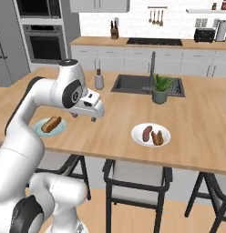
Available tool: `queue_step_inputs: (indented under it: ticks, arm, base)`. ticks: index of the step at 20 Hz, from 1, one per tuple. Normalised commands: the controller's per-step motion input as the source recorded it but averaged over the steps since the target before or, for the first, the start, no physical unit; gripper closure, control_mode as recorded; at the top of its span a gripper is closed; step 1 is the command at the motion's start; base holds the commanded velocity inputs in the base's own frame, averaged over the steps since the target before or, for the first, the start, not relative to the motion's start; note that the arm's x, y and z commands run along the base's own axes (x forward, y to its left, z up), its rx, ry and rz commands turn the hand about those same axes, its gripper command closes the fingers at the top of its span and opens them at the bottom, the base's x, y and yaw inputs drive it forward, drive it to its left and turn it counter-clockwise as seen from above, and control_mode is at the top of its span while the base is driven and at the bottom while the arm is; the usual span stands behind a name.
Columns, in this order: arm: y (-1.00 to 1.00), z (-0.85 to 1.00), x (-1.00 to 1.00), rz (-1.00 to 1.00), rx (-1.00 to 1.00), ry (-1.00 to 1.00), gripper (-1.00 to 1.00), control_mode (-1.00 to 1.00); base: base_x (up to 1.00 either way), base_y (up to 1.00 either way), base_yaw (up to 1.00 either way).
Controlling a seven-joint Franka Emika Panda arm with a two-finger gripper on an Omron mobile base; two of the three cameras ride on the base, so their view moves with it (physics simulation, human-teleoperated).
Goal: Place one bun and one sausage from the bowl on each plate.
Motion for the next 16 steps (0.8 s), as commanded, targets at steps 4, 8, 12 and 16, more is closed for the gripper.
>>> queue_step_inputs:
  ticks: [4,8,12,16]
  arm:
    - [0.00,0.00,0.00,0.00,0.00,0.00,-1.00,1.00]
    - [0.00,0.00,0.00,0.00,0.00,0.00,-1.00,1.00]
    - [0.00,0.00,0.00,0.00,0.00,0.00,-1.00,1.00]
    - [0.00,0.00,0.00,0.00,0.00,0.00,-1.00,1.00]
  base:
    - [0.00,-1.00,0.00]
    - [0.01,-1.00,0.00]
    - [0.10,-0.99,0.00]
    - [0.12,-0.96,-0.01]
